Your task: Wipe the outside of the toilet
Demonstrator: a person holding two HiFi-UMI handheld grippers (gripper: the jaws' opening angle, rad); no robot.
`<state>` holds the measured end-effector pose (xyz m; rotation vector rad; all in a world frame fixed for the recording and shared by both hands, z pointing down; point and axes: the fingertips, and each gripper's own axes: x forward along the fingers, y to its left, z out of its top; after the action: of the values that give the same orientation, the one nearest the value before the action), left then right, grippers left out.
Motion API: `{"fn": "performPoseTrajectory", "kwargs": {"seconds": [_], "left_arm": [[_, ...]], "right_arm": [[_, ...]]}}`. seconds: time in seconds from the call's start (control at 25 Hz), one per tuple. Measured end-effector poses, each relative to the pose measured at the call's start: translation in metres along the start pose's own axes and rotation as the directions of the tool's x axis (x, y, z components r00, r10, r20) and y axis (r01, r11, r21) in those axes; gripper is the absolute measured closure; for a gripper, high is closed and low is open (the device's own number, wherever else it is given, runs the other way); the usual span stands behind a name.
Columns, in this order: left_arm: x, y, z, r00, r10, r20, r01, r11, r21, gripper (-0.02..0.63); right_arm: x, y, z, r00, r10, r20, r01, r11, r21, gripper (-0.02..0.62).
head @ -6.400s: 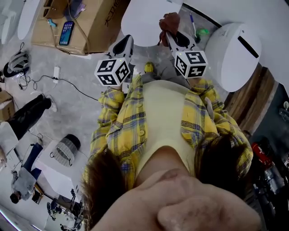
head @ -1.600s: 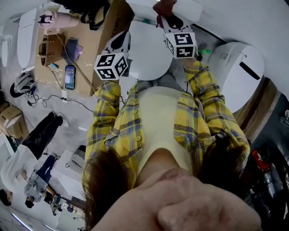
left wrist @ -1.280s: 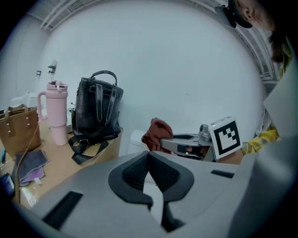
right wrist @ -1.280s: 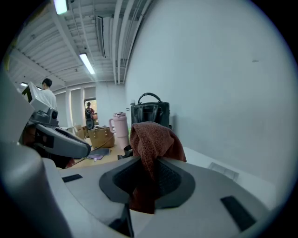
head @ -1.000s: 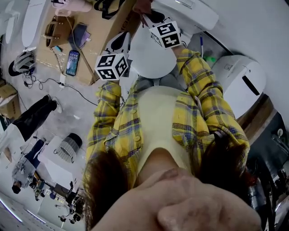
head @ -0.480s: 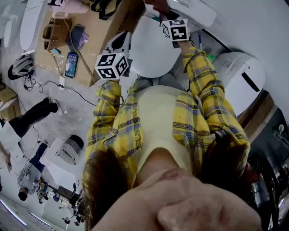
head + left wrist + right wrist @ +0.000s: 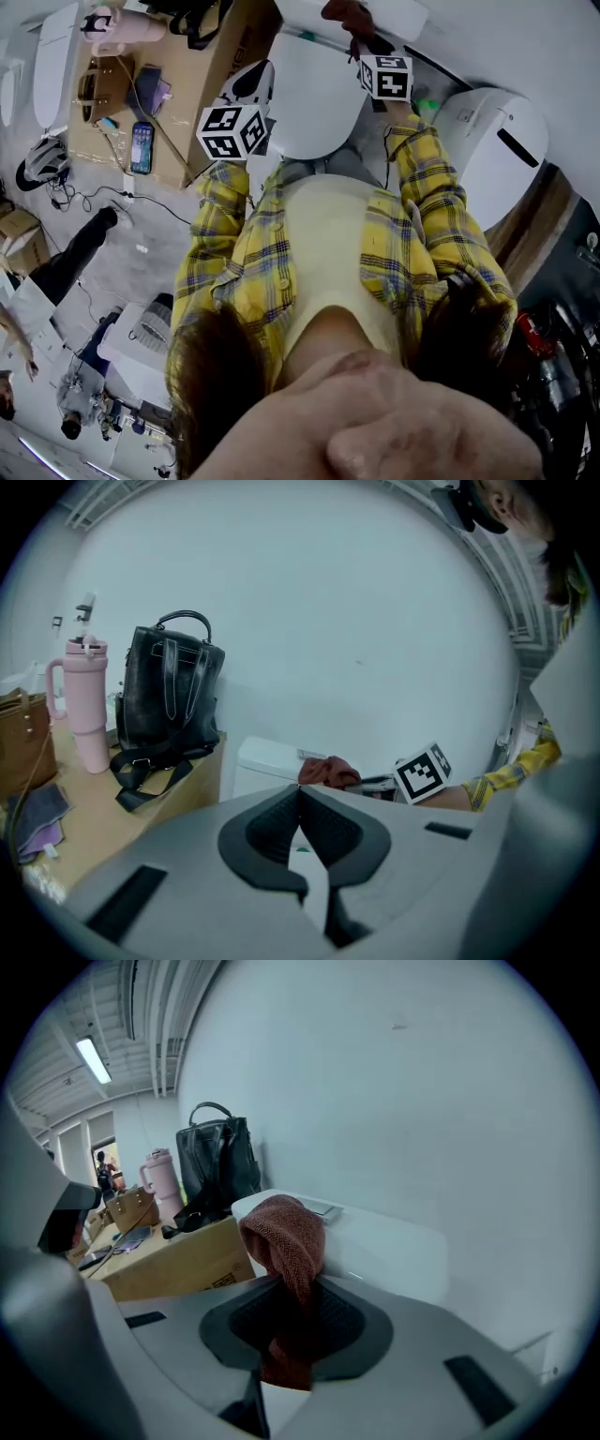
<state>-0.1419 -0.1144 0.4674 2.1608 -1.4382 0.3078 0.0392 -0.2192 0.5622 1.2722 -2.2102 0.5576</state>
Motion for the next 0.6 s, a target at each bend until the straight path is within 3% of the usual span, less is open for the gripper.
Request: {"fn": "performPoseTrajectory", "kwargs": {"seconds": [0.6], "left_arm": [[0.023, -0.038, -0.001, 0.993, -0.114, -0.028, 0.115, 0.992, 0.053, 0.598]], "right_arm": [[-0.070, -0.084, -0.053, 0.978, -0.206, -0.023, 0.207, 0.972, 0.110, 0.505]]}}
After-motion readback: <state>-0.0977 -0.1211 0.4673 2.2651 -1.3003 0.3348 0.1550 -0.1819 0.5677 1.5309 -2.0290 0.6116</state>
